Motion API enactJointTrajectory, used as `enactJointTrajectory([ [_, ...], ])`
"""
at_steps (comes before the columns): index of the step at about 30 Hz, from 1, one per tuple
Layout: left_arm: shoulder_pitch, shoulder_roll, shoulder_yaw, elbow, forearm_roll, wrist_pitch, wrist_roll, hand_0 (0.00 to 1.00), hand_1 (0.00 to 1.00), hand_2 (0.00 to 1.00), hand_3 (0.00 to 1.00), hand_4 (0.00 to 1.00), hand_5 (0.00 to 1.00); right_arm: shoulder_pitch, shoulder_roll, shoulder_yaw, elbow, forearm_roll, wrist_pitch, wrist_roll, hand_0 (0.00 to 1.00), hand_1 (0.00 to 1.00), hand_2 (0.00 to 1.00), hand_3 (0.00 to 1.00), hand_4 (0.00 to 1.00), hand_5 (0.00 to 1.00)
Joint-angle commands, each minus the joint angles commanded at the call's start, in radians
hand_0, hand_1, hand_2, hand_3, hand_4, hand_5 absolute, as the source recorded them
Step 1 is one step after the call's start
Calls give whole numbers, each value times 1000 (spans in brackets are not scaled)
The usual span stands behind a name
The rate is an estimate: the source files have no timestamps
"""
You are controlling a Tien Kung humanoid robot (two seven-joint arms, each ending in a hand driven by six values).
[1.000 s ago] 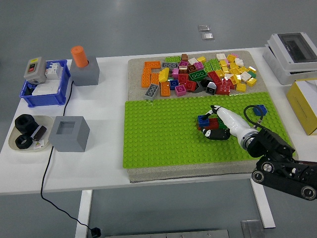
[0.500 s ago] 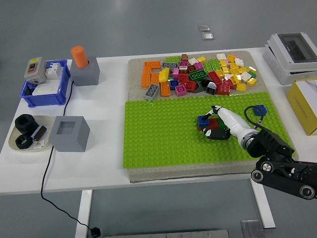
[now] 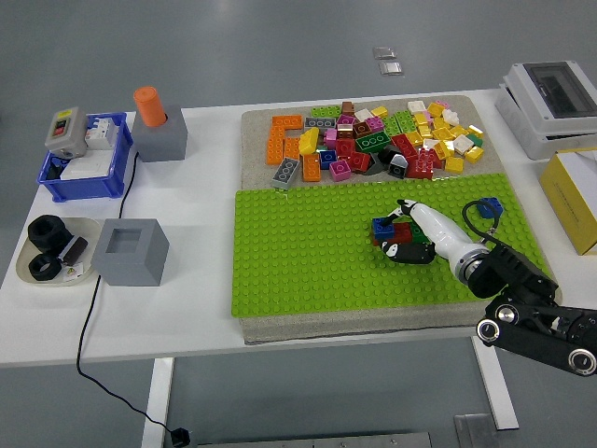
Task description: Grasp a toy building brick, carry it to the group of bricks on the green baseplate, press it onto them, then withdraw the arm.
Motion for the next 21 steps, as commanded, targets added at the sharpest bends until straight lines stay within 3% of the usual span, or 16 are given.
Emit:
enactJointTrajectory([
  [16, 4, -9, -23, -1, 37, -7, 8, 806, 850, 820, 630, 888, 495, 12, -23, 37, 43, 7, -9, 16, 998, 998, 998, 661, 646, 314],
  [21, 7, -10, -23, 0, 34, -6, 6, 807, 850, 819, 628, 887, 491, -26, -99, 124, 71, -30, -47, 40, 998, 993, 998, 671, 665, 285],
])
